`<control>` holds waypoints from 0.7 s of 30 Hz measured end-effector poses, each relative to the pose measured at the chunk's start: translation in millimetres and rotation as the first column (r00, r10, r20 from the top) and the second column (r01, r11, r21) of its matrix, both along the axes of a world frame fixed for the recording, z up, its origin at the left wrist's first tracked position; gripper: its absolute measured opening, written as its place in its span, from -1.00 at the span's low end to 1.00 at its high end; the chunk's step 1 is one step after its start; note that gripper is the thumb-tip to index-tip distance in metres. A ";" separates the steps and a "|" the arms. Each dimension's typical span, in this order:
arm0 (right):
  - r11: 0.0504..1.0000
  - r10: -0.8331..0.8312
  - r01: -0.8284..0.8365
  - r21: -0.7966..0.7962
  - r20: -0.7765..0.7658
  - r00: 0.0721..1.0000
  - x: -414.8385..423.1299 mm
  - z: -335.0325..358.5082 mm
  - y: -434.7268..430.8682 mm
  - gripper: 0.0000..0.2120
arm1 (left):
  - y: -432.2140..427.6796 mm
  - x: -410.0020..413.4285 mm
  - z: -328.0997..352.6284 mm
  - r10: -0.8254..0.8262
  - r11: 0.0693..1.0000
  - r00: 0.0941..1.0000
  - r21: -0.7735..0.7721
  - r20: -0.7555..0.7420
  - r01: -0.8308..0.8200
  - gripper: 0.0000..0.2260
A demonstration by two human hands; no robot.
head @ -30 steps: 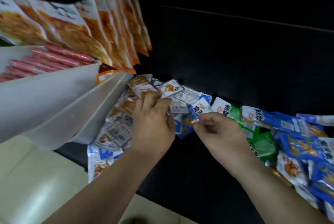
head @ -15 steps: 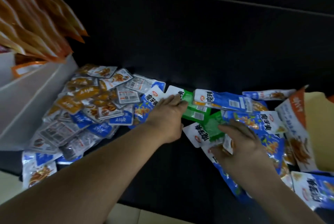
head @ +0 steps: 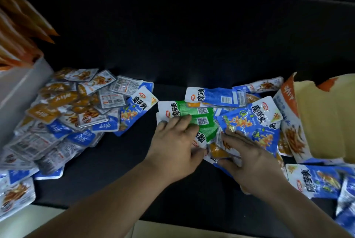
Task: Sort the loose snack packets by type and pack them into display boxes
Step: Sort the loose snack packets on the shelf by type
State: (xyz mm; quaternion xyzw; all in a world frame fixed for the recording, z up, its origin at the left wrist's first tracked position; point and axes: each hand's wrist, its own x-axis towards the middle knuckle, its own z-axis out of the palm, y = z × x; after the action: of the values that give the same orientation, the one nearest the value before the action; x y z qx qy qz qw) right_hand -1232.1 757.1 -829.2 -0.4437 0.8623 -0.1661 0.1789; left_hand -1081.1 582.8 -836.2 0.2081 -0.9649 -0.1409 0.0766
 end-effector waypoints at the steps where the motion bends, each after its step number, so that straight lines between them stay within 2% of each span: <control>1: 1.000 -0.009 0.009 -0.024 -0.017 1.000 0.5 -2.3 0.4 -0.37 | 0.5 -3.3 -0.6 0.019 1.000 1.000 -0.022 0.013 -0.018 -0.46; 4: 0.997 -0.022 0.018 -0.080 -0.048 0.999 1.1 -9.7 3.4 -0.41 | -11.8 -15.2 3.6 0.076 0.997 0.997 0.003 -0.010 -0.076 -0.43; 8: 0.996 -0.014 0.012 -0.093 -0.030 0.999 -2.0 -7.9 1.0 -0.45 | -40.5 -26.6 3.9 0.031 0.995 0.972 0.082 0.234 -0.052 -0.31; 9: 0.996 -0.006 0.003 -0.090 -0.034 0.999 -1.9 -6.4 -0.4 -0.43 | -42.2 -25.6 3.2 0.034 0.996 0.975 0.068 0.220 -0.050 -0.33; 13: 0.997 0.067 -0.067 -0.036 -0.004 0.998 0.7 -6.7 -1.4 -0.31 | -33.9 -13.3 -1.2 0.012 0.999 1.000 -0.036 0.006 -0.012 -0.63; 16: 0.997 0.064 -0.058 -0.053 0.123 0.990 -0.6 -0.8 2.2 -0.32 | -29.1 -0.8 -3.4 -0.020 0.991 1.000 -0.132 -0.013 0.018 -0.77; 19: 0.988 -0.086 0.119 -0.098 0.294 0.952 2.0 15.3 3.0 -0.54 | -29.2 11.7 7.1 0.023 0.994 0.989 -0.103 -0.149 -0.038 -0.80; 21: 0.937 -0.191 0.279 -0.208 0.363 0.912 8.5 22.1 1.3 -0.71 | -26.6 19.6 20.0 0.084 0.996 0.961 -0.008 -0.263 -0.089 -0.82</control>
State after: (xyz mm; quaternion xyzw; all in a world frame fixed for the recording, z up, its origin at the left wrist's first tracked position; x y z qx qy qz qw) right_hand -1223.5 758.4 -807.1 -0.3202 0.8374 -0.3699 0.2438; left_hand -1061.5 556.3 -816.1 0.2288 -0.9375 -0.1545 0.2118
